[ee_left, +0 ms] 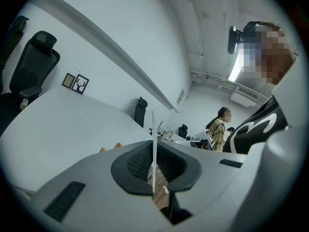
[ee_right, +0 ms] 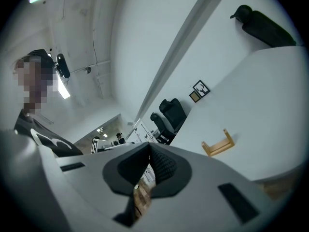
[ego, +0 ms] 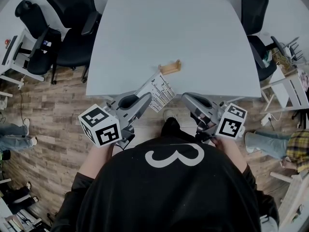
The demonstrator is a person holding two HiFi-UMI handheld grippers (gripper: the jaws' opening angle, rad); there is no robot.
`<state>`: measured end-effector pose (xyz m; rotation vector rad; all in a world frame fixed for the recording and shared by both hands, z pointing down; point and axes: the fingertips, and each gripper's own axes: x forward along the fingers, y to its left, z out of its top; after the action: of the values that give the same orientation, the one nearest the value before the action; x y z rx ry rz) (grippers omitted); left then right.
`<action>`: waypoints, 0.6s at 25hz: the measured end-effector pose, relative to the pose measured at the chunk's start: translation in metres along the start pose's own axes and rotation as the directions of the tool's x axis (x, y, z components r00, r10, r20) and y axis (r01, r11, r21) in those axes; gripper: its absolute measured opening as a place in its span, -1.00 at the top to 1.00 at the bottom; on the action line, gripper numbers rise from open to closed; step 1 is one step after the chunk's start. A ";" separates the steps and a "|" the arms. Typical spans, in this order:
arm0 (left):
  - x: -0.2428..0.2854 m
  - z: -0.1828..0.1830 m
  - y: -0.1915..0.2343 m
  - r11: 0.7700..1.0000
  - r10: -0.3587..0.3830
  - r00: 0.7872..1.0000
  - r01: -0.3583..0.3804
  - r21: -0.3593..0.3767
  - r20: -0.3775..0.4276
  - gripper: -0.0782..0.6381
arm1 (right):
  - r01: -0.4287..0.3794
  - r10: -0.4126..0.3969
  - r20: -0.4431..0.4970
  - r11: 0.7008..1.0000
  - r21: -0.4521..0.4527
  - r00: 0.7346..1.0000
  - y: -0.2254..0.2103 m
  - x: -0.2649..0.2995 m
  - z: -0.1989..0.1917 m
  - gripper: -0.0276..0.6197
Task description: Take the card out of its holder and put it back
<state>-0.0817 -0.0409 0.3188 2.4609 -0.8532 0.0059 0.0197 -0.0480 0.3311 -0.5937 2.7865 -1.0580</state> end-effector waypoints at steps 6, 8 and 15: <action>0.003 -0.001 0.003 1.000 -0.006 1.000 0.006 0.021 -0.006 0.71 | 0.006 -0.006 -0.006 1.000 0.004 1.000 -0.004 -0.001 -0.003 0.89; 0.004 -0.001 0.004 0.999 -0.011 1.000 0.011 0.039 -0.005 0.71 | 0.011 -0.011 -0.007 1.000 0.005 1.000 -0.007 -0.002 -0.005 0.89; 0.017 0.009 0.013 0.993 -0.052 0.998 0.055 0.102 -0.026 0.71 | 0.025 -0.025 -0.011 1.000 0.018 1.000 -0.022 -0.002 -0.003 0.89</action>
<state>-0.0771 -0.0640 0.3202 2.5733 -0.7950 0.0603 0.0280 -0.0599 0.3476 -0.6239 2.7822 -1.0932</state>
